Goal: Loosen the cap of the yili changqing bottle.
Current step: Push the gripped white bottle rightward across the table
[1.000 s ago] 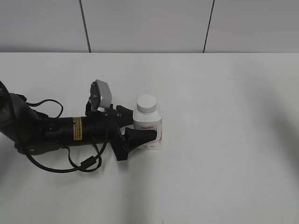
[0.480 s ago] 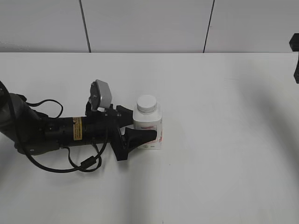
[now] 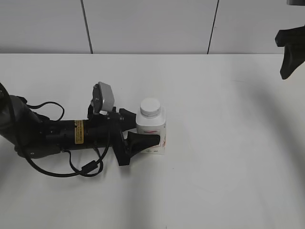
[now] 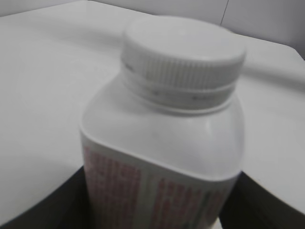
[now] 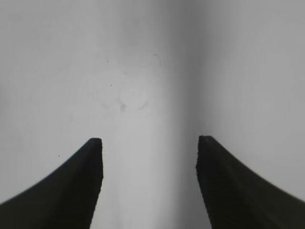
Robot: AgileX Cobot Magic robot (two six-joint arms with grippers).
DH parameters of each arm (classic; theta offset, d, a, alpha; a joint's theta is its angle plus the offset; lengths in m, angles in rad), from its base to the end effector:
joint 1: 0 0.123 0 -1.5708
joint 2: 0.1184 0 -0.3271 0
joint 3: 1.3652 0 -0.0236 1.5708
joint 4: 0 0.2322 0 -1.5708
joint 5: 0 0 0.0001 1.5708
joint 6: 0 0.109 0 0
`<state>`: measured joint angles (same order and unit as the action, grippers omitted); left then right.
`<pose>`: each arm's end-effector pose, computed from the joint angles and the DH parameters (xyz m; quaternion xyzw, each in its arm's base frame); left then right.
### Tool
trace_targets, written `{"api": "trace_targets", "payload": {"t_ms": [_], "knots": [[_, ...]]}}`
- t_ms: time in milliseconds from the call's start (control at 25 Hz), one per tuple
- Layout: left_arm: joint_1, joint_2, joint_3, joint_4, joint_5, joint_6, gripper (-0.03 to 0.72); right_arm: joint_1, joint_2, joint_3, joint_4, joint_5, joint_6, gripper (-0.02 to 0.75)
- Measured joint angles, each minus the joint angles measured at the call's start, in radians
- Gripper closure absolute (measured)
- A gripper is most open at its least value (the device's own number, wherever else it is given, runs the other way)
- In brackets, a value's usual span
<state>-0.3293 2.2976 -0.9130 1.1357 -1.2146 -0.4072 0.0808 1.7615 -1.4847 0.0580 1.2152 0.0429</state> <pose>0.3314 -0.2111 0.0978 0.4548 0.6385 -0.4330 0.4449 0.3483 0.0341 0.3067 -0.0111 0.9961 0.0330 0.0810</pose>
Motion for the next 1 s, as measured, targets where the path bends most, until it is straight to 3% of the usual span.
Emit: {"api": "trace_targets", "payload": {"t_ms": [320,680,1000], "knots": [[0.0,0.0,-0.001,0.022,-0.003,0.0,0.249,0.05,0.023,-0.012,0.061,0.001,0.008,0.246],[0.0,0.0,-0.001,0.042,-0.005,0.0,0.249,0.282,0.069,-0.052,0.063,0.002,0.071,0.247],[0.0,0.0,-0.002,0.047,-0.006,0.0,0.249,0.445,0.187,-0.215,0.081,0.002,0.145,0.247]]}}
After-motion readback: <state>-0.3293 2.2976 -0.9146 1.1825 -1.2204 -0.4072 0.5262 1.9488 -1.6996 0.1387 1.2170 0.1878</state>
